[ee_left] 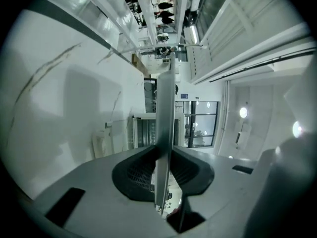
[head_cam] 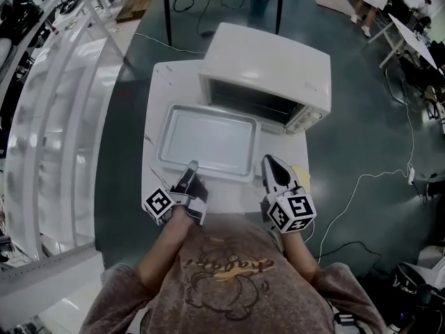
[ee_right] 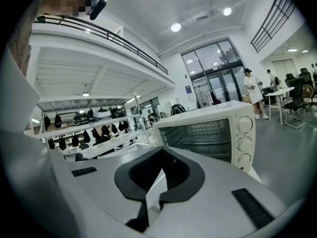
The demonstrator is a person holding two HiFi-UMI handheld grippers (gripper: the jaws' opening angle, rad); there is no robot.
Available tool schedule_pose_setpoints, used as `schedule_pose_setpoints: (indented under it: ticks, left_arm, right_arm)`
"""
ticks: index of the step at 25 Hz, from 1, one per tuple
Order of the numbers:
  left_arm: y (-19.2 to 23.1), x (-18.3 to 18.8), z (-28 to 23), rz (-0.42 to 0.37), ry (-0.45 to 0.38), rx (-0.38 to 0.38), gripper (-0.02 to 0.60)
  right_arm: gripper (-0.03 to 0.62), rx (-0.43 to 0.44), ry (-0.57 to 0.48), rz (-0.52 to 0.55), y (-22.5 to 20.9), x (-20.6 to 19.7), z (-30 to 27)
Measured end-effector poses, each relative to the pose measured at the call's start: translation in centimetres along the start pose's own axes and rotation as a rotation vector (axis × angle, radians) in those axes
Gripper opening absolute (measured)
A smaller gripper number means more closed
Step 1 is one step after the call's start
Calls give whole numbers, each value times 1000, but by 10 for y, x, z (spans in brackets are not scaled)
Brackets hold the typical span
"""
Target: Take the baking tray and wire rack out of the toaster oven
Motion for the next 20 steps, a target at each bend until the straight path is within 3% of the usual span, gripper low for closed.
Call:
schedule_pose_setpoints:
  ticks: [11,20]
  left_arm:
    - [0,72,37,-20,-228,14,74]
    - [16,126,44,-58,-339,50,74]
  right_arm:
    - [-6,131,36,-7,33,-7,-38]
    - [-6,173,55,-11,54,-13,-57]
Point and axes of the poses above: the fingertips, and each gripper's own axes: z backward along the fingers, y to its left, x out of its top, the point moved 9 cm from there along z, backward along the fingers, and after that the axes turned 4 degrees about -y, right-handed, at the moved point
